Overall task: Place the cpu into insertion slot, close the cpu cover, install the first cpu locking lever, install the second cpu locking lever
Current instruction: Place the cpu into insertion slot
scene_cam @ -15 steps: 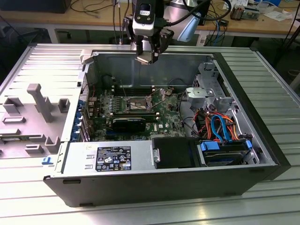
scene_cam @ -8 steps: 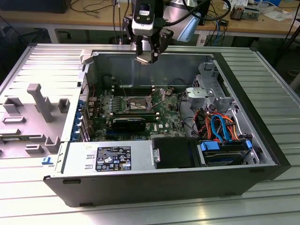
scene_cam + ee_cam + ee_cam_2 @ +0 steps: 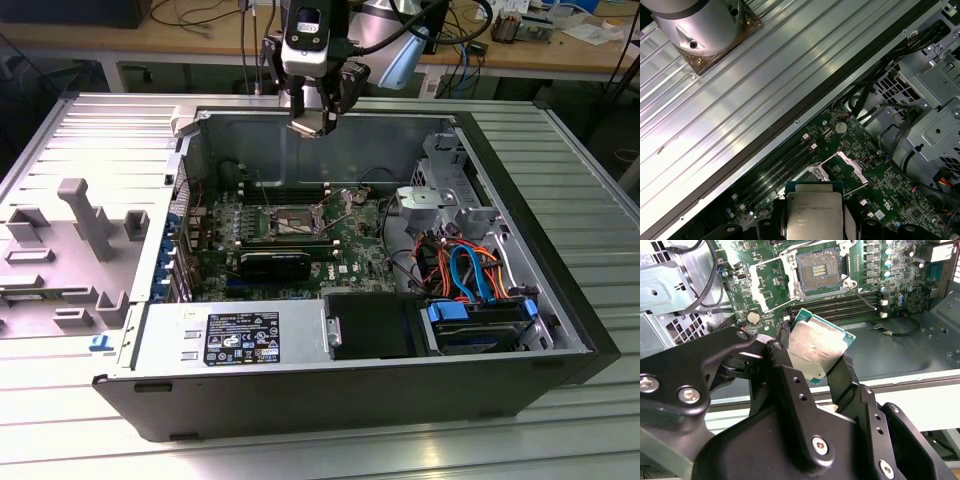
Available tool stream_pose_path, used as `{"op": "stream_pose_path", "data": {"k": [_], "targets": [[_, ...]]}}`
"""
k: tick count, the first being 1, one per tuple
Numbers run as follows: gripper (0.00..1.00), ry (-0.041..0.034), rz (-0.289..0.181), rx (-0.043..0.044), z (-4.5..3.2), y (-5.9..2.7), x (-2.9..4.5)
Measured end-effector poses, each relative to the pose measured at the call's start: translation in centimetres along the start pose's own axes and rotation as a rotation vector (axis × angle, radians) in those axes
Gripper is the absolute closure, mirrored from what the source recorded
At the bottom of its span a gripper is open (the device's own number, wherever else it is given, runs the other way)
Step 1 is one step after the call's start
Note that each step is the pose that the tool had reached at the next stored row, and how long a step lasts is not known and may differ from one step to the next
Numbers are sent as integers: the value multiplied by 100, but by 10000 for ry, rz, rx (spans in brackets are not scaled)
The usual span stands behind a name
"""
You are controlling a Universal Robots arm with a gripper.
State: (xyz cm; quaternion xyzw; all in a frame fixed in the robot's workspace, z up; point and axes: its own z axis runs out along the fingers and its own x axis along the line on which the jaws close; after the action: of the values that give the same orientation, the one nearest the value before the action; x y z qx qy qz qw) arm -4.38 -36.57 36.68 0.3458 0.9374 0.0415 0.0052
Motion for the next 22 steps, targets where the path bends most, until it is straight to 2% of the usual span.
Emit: {"op": "stream_pose_path", "data": {"k": [3, 8, 11, 16, 22], "targets": [[45, -9, 80, 1, 0, 0, 0], [45, -61, 725, -8, 1, -19, -16], [45, -66, 778, -10, 5, -50, -42], [45, -132, 1602, -23, 30, -54, -45], [45, -129, 1649, -17, 34, -54, -44]]}}
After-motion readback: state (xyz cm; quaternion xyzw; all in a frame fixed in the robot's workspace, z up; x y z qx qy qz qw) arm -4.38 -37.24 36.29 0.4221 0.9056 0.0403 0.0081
